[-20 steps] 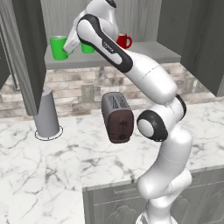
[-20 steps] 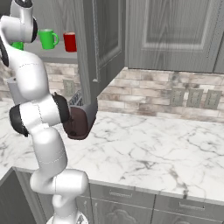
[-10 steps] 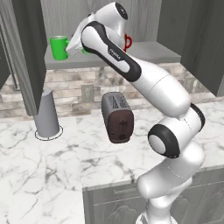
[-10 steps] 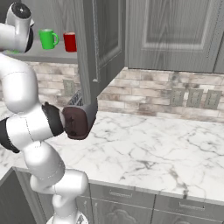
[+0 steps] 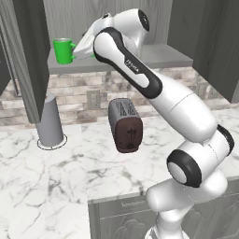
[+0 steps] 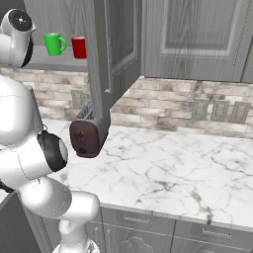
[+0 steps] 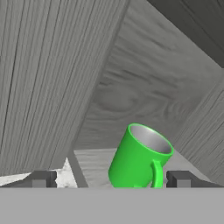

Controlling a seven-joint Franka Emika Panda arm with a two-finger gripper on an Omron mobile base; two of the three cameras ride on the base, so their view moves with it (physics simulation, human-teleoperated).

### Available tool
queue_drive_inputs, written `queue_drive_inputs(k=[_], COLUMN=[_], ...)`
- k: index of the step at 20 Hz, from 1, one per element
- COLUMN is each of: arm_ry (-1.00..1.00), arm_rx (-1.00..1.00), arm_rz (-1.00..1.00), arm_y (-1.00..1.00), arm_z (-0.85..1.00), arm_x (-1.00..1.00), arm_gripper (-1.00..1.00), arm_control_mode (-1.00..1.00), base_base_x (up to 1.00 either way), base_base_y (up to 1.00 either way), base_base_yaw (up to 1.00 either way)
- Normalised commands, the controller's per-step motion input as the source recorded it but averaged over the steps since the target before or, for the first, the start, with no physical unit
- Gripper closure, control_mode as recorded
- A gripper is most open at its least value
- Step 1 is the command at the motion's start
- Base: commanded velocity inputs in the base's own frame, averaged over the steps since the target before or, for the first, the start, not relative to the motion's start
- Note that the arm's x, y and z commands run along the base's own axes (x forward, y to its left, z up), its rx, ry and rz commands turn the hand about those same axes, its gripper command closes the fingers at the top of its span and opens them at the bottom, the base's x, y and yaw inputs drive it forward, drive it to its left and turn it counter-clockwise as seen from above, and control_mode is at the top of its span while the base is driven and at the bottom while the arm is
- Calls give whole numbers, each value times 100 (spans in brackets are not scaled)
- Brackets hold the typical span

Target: Pick the mug on the counter and place it in the cabinet with the handle facing the right, like the mugs already inside.

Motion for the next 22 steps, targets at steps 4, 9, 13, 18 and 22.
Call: queue_drive_inputs(k=[4, 9, 13, 18, 22], arm_ry=[0, 0, 1, 1, 1], arm_rx=[8, 8, 7, 7, 6], arm_rz=[0, 0, 0, 0, 1], arm_y=[-15, -18, -23, -29, -31], arm_z=[29, 19, 6, 0, 0], arm_x=[-46, -56, -60, -61, -55], arm_gripper=[-100, -100, -100, -100, -100], arm_control_mode=[-100, -100, -100, -100, -100], base_base_x=[0, 0, 0, 0, 0], base_base_y=[0, 0, 0, 0, 0], base_base_yaw=[0, 0, 0, 0, 0])
